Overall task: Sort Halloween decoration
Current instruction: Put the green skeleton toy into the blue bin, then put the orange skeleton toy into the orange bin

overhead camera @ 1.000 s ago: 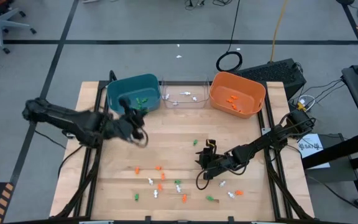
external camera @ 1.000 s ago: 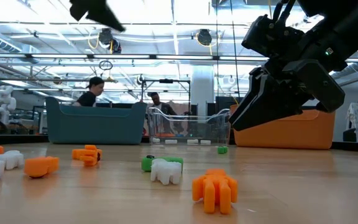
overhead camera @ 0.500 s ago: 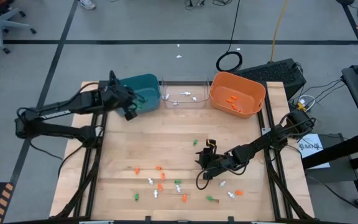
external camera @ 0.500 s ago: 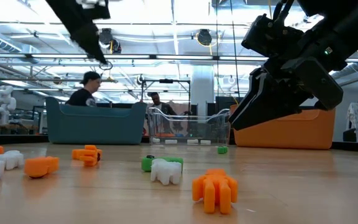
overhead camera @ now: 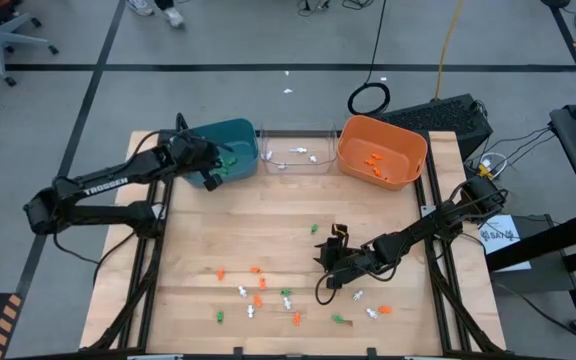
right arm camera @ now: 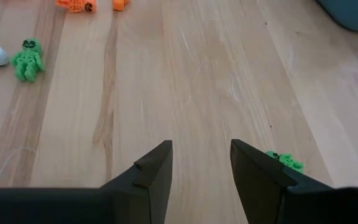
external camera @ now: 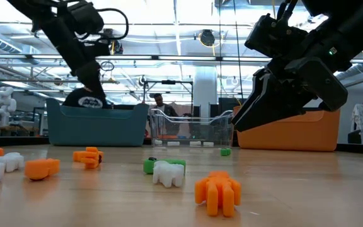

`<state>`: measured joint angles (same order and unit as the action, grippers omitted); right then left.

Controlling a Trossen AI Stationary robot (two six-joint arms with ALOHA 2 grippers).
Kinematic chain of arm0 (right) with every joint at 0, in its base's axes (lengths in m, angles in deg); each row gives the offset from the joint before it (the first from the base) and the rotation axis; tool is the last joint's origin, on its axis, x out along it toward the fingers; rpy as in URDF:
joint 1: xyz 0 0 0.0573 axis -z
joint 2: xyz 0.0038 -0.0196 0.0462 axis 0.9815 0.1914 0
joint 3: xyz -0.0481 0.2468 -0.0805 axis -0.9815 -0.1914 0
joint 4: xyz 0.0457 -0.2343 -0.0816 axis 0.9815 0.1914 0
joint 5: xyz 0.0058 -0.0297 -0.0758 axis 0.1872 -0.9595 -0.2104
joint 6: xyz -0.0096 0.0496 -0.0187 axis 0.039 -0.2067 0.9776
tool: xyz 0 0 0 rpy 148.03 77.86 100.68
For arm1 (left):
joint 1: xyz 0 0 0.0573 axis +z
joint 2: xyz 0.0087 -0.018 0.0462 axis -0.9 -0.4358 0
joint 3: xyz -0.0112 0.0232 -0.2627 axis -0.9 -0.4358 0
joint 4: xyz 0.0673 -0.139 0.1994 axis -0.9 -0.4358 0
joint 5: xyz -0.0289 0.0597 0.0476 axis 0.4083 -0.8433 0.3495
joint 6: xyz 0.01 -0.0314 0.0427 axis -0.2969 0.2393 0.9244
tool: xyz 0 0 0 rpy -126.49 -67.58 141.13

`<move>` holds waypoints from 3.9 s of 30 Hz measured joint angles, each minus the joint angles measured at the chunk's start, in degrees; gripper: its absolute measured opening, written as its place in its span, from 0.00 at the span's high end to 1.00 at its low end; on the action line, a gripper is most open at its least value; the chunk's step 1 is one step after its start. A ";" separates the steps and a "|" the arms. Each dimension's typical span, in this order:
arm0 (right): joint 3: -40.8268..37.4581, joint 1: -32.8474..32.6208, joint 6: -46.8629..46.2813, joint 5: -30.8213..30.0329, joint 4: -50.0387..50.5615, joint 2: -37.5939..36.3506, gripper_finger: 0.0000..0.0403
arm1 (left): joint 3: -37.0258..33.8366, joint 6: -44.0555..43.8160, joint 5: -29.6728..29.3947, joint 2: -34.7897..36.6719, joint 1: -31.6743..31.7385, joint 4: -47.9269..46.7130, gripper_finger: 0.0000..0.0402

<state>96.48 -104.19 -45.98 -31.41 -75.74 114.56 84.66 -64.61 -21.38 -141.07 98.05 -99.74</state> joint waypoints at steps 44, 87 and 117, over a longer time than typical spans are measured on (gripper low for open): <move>0.02 0.01 -1.68 1.70 -2.60 0.02 0.64 | 0.76 -24.19 -4.75 18.42 -23.90 -0.36 0.52; 30.45 5.57 -0.30 11.88 -10.71 25.98 0.52 | 0.68 -50.95 -38.10 -17.02 -79.44 19.78 0.71; 33.03 6.79 -2.10 11.96 -16.00 34.18 0.57 | 0.68 -50.94 -38.22 -17.22 -79.43 20.90 0.71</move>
<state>129.51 -97.40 -48.07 -19.45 -91.74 148.75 85.34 -115.55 -59.60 -158.29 18.62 -78.85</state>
